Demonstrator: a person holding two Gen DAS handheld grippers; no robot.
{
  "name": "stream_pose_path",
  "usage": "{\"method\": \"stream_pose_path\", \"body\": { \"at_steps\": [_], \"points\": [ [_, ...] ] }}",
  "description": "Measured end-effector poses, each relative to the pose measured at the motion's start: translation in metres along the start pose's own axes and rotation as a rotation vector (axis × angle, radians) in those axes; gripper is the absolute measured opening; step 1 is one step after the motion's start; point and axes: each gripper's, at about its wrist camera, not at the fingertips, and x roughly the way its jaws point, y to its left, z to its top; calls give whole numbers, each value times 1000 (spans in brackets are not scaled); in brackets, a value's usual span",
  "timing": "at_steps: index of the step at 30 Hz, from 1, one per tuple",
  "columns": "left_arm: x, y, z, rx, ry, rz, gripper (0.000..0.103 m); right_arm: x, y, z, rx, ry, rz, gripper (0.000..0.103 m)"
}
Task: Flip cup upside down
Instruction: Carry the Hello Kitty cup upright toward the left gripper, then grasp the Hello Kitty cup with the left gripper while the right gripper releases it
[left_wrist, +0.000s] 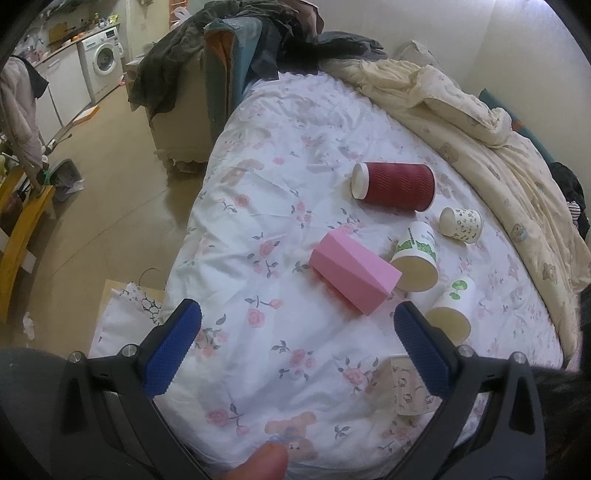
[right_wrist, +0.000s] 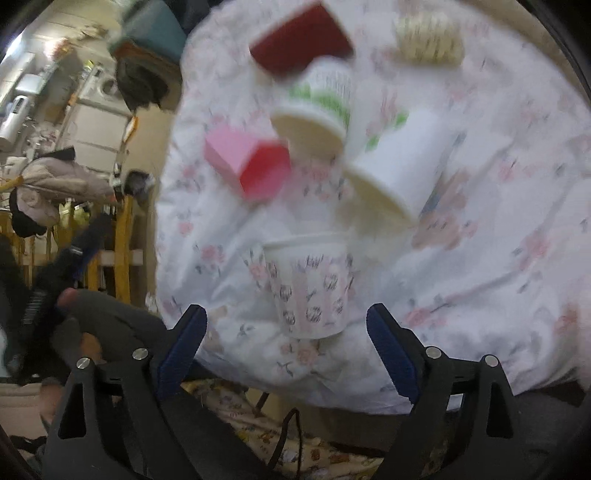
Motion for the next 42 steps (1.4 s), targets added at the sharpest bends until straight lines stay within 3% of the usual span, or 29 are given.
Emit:
{"method": "stream_pose_path", "body": {
  "at_steps": [5, 14, 18, 21, 25, 33, 39, 42],
  "points": [
    [2, -9, -4, 34, -4, 3, 103, -33, -17, -4, 3, -186, -20, 93],
    [11, -32, -18, 98, 48, 8, 103, -47, -57, -11, 142, -290, -100, 93],
    [20, -62, -35, 118, 135, -24, 103, -65, -81, -14, 248, -348, -69, 93],
    [26, -85, -54, 104, 158, -50, 103, -68, -86, -14, 268, -351, -48, 93],
    [44, -113, -79, 135, 166, -32, 103, -66, -88, -13, 262, -331, -40, 93],
    [70, -143, -99, 215, 197, -17, 102, -67, -91, -16, 276, -317, 20, 93],
    [80, -144, -104, 253, 204, 0, 89, -64, -89, -14, 281, -301, 37, 93],
    [81, -143, -104, 268, 205, -15, 58, -63, -87, -14, 276, -295, 40, 93]
  ]
}}
